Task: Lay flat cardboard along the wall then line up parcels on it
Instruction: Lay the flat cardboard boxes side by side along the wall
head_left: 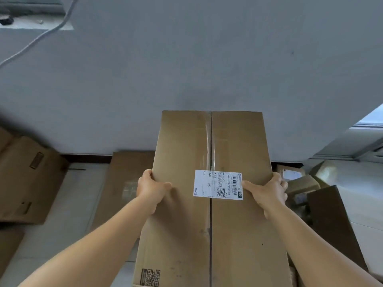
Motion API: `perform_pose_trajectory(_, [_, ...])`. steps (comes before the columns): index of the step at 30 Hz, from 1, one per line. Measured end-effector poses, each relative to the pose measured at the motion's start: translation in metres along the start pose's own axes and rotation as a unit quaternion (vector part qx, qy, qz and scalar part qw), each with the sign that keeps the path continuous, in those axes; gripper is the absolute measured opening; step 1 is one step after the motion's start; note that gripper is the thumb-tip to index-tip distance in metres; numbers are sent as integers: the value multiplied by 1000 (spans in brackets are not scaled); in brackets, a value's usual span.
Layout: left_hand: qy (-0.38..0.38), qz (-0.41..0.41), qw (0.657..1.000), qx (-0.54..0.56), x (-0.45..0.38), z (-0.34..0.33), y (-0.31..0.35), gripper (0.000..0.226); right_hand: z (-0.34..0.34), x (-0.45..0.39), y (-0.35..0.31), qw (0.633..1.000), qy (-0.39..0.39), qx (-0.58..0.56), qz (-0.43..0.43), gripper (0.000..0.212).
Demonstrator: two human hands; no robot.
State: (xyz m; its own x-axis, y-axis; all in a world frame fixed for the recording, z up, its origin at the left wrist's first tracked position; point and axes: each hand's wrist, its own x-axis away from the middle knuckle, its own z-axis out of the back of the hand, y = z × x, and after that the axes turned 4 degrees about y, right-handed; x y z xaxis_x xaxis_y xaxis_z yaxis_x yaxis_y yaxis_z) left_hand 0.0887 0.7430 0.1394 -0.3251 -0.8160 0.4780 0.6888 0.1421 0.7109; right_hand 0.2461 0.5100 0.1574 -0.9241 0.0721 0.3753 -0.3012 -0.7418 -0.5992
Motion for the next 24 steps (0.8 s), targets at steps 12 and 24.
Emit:
perform_pose_trajectory(12, [12,91,996,-20,-116,-120,-44,61,-101,-153,28,996,-69,58,-21,106])
perform_pose_trajectory(24, [11,116,993,-19,-237,-199,-154,78,-249,-239,98,991,-90,76,-67,108])
